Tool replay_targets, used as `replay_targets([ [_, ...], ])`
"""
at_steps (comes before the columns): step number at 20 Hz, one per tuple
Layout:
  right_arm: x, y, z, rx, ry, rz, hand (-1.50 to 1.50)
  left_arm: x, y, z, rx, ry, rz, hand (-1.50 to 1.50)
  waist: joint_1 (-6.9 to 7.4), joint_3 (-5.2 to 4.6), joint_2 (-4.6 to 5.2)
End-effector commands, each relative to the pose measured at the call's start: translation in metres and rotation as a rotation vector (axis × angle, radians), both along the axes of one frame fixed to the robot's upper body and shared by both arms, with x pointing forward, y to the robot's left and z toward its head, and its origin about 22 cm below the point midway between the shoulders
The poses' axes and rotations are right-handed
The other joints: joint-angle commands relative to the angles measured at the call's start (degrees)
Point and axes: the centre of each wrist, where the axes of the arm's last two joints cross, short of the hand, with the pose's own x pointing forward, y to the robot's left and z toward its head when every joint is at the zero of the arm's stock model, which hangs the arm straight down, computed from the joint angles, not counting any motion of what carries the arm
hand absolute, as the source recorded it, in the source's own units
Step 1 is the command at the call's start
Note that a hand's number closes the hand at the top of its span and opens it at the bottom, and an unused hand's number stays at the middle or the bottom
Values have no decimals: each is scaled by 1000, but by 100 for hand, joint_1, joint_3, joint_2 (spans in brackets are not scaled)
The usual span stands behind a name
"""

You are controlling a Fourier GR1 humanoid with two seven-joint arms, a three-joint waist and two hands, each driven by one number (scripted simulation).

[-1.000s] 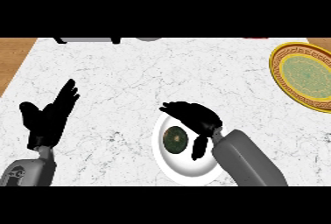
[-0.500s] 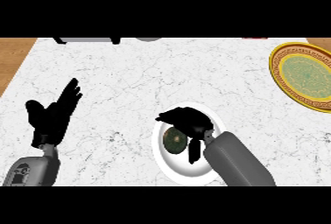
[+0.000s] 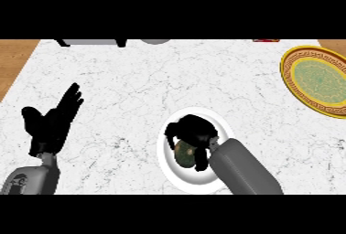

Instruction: Pick the squash from the plate and place it in the plate

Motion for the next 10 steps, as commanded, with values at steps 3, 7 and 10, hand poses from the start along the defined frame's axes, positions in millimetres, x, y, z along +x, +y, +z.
replay_targets([
  [3,-6,5,-4,95,-57,-50,150,6,-9,-5,1,18,14,0,-7,28,62],
  [7,34,-76,5,77,-58,-470,150,7,-1,-1,1,5,2,0,-57,31,85],
  [10,69,-119,43,61,-129,-702,150,9,5,0,3,-1,20,0,-18,28,108],
])
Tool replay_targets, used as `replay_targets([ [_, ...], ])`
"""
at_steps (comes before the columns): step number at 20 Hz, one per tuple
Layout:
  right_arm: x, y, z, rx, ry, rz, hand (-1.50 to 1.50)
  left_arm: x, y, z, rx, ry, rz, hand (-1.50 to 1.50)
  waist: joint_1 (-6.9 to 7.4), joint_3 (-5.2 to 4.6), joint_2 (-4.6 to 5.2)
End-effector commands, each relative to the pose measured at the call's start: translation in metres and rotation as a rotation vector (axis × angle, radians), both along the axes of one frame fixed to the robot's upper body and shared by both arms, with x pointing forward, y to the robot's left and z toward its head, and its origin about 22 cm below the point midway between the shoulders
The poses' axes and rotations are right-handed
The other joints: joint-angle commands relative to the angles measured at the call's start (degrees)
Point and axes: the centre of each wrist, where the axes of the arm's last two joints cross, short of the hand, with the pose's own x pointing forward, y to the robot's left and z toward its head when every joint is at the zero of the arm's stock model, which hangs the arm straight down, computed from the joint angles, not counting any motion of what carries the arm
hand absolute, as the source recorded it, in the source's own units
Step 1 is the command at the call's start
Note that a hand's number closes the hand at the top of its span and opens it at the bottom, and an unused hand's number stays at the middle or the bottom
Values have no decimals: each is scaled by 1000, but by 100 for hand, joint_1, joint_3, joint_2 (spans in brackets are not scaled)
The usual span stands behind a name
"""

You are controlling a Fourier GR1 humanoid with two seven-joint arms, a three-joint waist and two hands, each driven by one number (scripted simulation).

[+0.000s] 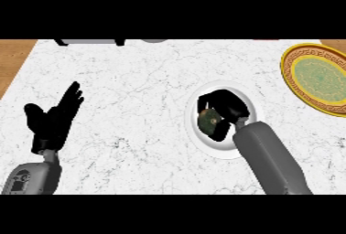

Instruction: Pick the squash from the plate and place it in the plate

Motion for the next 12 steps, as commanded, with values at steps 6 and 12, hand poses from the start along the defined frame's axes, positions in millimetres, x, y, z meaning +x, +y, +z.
replay_targets([
  [6,34,-72,75,58,-461,-476,150,-3,12,-2,6,1,1,0,-47,5,-37],
  [12,31,-106,104,53,-684,-712,150,-1,-7,-2,7,-15,9,0,-45,5,-28],
])
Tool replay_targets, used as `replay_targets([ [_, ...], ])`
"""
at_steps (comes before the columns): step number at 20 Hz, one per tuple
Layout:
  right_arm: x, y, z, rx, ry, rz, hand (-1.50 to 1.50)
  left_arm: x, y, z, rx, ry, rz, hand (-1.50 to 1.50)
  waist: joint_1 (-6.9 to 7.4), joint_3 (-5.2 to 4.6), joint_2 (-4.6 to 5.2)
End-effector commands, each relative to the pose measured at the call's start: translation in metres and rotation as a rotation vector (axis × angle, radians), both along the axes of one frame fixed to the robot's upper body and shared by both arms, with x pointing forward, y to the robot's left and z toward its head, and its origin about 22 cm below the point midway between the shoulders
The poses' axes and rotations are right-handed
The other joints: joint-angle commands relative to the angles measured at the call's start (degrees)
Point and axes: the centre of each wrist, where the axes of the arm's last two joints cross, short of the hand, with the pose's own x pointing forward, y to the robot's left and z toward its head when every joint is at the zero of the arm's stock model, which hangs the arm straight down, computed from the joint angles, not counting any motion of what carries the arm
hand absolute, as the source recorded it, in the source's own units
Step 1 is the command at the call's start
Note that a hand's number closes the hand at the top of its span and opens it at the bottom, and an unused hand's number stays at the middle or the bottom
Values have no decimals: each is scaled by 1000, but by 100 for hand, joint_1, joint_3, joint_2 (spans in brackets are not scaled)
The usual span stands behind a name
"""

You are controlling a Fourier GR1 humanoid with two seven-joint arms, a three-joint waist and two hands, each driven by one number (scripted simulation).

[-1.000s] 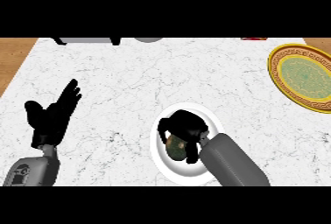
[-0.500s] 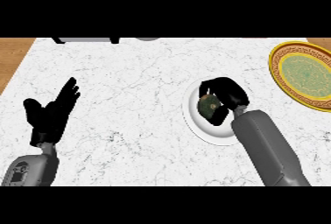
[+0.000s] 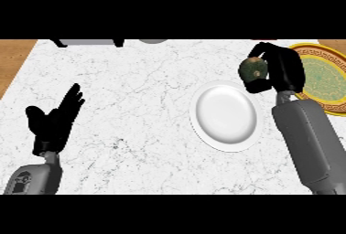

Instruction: Pick the squash from the plate and place it in the plate

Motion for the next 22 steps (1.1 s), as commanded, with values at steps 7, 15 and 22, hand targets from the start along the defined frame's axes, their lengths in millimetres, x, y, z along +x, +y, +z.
replay_targets([
  [7,8,-75,33,185,-123,-281,150,2,-1,-10,2,-4,-7,0,67,2,34],
  [15,-1,-159,23,236,-107,-408,150,9,4,3,4,-6,-8,0,86,3,35],
  [22,-17,-223,1,146,-24,-450,150,8,-7,4,1,-18,-44,0,236,14,104],
])
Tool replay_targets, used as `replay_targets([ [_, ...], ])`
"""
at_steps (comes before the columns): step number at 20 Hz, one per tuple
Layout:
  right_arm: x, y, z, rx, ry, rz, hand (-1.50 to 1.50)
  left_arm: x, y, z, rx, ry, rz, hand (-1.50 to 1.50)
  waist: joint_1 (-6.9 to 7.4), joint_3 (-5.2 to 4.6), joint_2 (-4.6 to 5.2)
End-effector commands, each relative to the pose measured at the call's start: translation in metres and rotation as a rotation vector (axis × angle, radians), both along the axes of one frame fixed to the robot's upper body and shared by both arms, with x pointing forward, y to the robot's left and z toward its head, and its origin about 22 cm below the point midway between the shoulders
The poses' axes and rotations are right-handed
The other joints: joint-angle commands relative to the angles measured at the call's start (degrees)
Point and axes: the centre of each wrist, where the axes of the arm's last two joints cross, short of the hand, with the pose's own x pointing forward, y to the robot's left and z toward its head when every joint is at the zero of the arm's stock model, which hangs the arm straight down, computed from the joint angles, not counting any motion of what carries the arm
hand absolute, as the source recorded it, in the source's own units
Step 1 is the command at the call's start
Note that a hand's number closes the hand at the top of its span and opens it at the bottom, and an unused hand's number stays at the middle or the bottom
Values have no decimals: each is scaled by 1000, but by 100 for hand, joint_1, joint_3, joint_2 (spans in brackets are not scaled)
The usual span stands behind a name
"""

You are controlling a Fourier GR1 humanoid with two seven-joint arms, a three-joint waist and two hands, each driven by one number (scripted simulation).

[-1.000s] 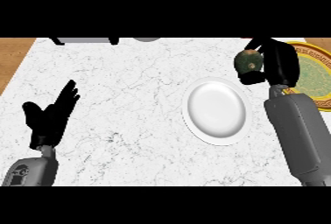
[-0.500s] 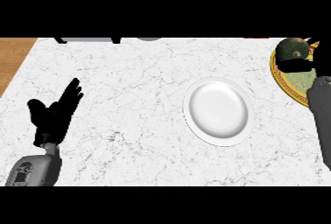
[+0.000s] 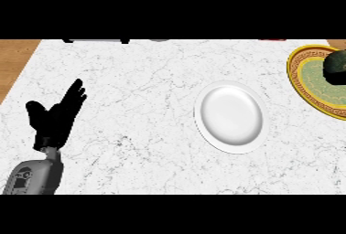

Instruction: Pick the squash from the plate and place it in the plate

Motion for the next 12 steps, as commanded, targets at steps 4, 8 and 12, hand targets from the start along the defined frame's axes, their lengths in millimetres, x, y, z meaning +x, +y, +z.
replay_targets([
  [4,-24,-46,-17,36,200,50,150,7,-3,-1,0,-7,-18,0,49,7,38],
  [8,-31,-61,-14,200,250,47,-150,-4,-13,-5,8,-17,-28,0,170,19,64],
  [12,-36,-58,-29,163,169,148,-150,8,-6,5,16,-7,-33,0,123,20,67],
])
